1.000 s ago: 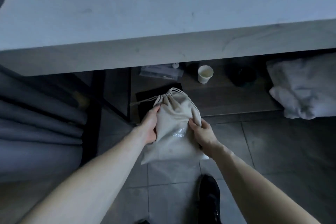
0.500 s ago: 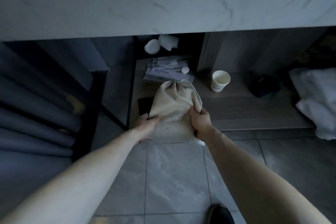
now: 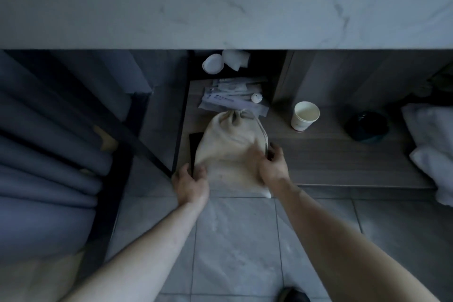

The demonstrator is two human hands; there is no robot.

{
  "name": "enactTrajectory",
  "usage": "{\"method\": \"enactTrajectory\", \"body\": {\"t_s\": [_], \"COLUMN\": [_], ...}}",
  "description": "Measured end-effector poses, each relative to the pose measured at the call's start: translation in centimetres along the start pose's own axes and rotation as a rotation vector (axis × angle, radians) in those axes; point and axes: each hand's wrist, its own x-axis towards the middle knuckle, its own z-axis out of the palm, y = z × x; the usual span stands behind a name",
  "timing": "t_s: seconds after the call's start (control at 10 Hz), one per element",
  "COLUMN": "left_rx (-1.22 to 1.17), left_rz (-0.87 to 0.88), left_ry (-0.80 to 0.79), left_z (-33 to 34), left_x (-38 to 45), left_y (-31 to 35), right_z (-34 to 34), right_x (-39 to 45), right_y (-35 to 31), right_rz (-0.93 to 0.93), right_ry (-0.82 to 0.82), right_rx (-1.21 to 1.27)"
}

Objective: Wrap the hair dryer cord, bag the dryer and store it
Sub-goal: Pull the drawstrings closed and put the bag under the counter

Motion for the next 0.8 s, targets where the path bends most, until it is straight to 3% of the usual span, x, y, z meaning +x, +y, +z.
{"method": "enactTrajectory", "body": {"t_s": [0.1, 0.2, 0.4, 0.8], "left_rx": [-0.071, -0.253, -0.321, 0.121], "left_rz": [-0.172, -0.244, -0.263, -0.084], "left_ry": [-0.075, -0.178, -0.236, -0.301], "left_z": [0.2, 0.4, 0.6, -2.4], "left_x": [-0.7, -1.3, 0.0, -2.0], "left_y": [-1.2, -1.1, 0.7, 3.1], "right_z": [-0.9, -0.4, 0.9, -0.2], "right_x": [-1.7, -3.3, -3.0, -5.0], "right_y": [2.0, 3.7, 2.6, 1.0], "right_rz": [-0.050, -0.025, -0.150, -0.119], "right_ry": [0.132, 0.106, 0.040, -0.071], "right_rx": [-0.068, -0.152, -0.190, -0.428]}}
